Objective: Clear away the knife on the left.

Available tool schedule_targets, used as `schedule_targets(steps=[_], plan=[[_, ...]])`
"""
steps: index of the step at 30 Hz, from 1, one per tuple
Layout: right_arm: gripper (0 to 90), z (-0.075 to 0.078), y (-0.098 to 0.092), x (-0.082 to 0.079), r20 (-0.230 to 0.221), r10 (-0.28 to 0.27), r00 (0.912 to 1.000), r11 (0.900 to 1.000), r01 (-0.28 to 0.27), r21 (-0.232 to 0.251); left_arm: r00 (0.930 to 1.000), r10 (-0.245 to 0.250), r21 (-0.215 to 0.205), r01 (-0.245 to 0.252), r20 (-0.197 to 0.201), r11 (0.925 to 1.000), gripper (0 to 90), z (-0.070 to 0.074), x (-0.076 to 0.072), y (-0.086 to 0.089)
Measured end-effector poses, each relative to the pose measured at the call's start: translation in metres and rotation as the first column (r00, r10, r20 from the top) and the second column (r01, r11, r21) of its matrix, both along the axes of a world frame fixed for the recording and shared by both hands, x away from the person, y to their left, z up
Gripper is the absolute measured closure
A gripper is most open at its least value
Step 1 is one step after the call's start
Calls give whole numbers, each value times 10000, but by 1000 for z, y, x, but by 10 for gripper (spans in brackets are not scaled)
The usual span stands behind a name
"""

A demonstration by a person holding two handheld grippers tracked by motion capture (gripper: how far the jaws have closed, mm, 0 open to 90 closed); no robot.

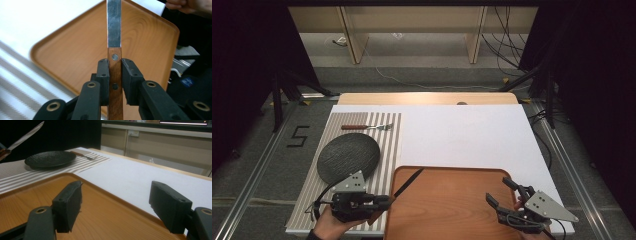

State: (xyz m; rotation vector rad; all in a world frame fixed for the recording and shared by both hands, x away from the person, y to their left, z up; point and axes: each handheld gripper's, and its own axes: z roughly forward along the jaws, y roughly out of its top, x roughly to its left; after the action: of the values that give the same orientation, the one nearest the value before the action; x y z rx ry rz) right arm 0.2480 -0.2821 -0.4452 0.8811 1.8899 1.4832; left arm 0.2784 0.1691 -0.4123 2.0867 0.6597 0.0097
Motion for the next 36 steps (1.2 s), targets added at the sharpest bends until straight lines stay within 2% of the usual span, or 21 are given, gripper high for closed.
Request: schedule_targets(steps=[3, 13, 17, 19, 21, 24, 33, 36], plan=[[274, 0, 0, 0, 18, -3, 10000, 10000, 3, -8, 9997, -220, 57, 221, -69, 9997, 767, -2, -2, -9], [274, 0, 0, 0, -3, -8, 10000, 10000, 8, -9, 9990, -291, 296, 301, -333, 9991, 767, -11, 0, -21], [274, 0, 0, 0, 33, -20, 10000, 10000, 20, -5, 9986, -391, 575, 411, -363, 9975, 767, -14, -1, -28], [274, 0, 0, 0, 30, -20, 10000, 10000, 21, -26, 9991, -329, 831, 350, -261, 9959, 767, -14, -2, -32], [275, 1, -1, -1, 63, -22, 10000, 10000, 22, 3, 9987, -395, 816, 419, -311, 9958, 767, -15, -2, -35], [274, 1, -1, 0, 49, -32, 10000, 10000, 32, 2, 9988, -377, 1043, 409, -321, 9937, 767, -17, -2, -40], [274, 1, -1, -1, 66, -51, 10000, 10000, 51, -2, 9972, -279, 1019, 349, -693, 9942, 767, -22, 4, -47], [274, 1, -1, -1, 70, -55, 10000, 10000, 55, -21, 9978, -135, 1170, 211, -654, 9929, 767, -23, 4, -50]])
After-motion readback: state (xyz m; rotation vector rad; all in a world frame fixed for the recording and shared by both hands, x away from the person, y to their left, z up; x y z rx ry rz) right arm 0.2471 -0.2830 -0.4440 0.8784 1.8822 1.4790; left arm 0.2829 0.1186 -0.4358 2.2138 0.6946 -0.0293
